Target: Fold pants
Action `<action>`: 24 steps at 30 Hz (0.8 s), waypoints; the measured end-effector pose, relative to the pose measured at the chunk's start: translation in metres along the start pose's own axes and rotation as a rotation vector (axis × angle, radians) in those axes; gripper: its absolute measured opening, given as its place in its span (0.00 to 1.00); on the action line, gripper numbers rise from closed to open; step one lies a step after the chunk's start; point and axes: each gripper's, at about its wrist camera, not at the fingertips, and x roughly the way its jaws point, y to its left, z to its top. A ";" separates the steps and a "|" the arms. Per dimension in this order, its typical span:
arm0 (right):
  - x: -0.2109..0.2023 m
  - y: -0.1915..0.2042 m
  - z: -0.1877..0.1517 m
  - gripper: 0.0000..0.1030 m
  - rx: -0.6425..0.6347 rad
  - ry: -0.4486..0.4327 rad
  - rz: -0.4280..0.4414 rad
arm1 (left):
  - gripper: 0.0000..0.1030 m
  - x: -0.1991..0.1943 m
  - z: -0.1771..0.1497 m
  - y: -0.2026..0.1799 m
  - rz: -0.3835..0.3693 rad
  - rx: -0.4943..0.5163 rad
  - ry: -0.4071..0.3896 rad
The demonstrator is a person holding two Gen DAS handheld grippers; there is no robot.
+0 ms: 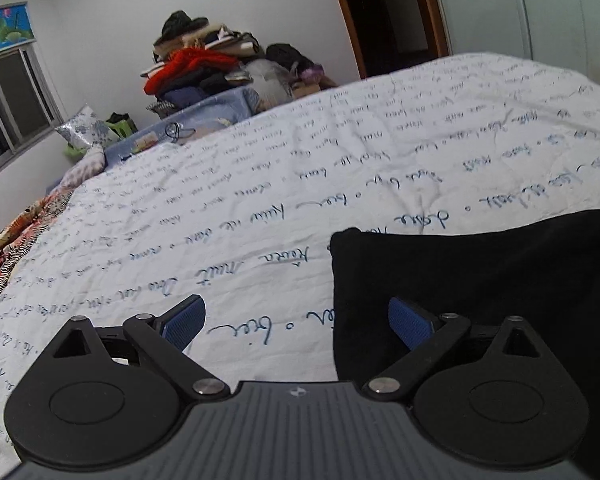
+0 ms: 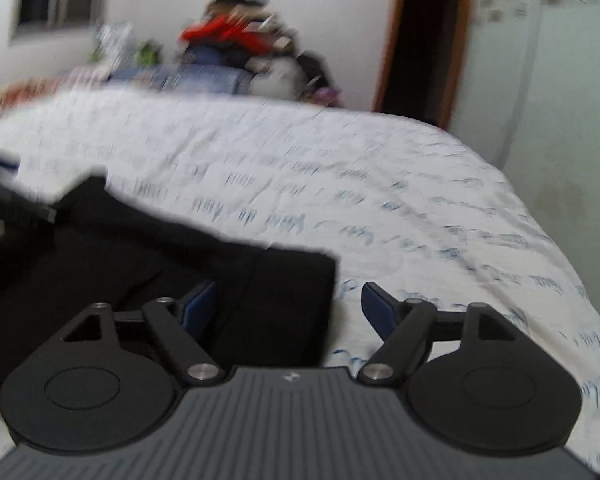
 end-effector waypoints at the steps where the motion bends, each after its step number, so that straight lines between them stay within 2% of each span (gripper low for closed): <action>1: -0.011 -0.005 -0.001 0.70 0.028 -0.030 -0.027 | 0.96 -0.007 -0.001 0.003 -0.004 -0.004 -0.008; 3: -0.033 -0.019 -0.006 0.66 0.100 -0.063 -0.019 | 0.96 -0.021 -0.002 0.005 -0.045 -0.011 -0.024; 5: -0.051 -0.031 -0.015 0.47 0.207 -0.066 0.050 | 0.96 -0.032 -0.004 0.003 -0.105 -0.017 -0.031; 7: -0.066 -0.038 -0.025 0.37 0.285 -0.051 0.131 | 0.96 -0.044 -0.006 -0.001 -0.157 -0.022 -0.044; 10: -0.078 -0.031 -0.037 0.32 0.305 -0.033 0.203 | 0.96 -0.056 -0.007 -0.013 -0.225 -0.018 -0.051; 12: -0.081 -0.018 -0.039 0.32 0.242 -0.016 0.200 | 0.96 -0.059 -0.008 -0.023 -0.274 -0.011 -0.047; 13: -0.080 -0.010 -0.040 0.28 0.202 0.000 0.187 | 0.96 -0.060 -0.009 -0.027 -0.291 -0.010 -0.040; 15: -0.074 0.001 -0.043 0.19 0.139 0.036 0.146 | 0.96 -0.059 -0.013 -0.034 -0.318 -0.005 -0.019; 16: -0.072 0.004 -0.045 0.10 0.114 0.047 0.125 | 0.96 -0.059 -0.015 -0.037 -0.329 -0.005 -0.009; 17: -0.072 0.005 -0.046 0.05 0.092 0.055 0.108 | 0.96 -0.058 -0.017 -0.039 -0.337 -0.005 0.001; 24: -0.091 0.004 -0.048 0.01 0.064 0.030 0.056 | 0.96 -0.055 -0.021 -0.035 -0.364 -0.055 0.049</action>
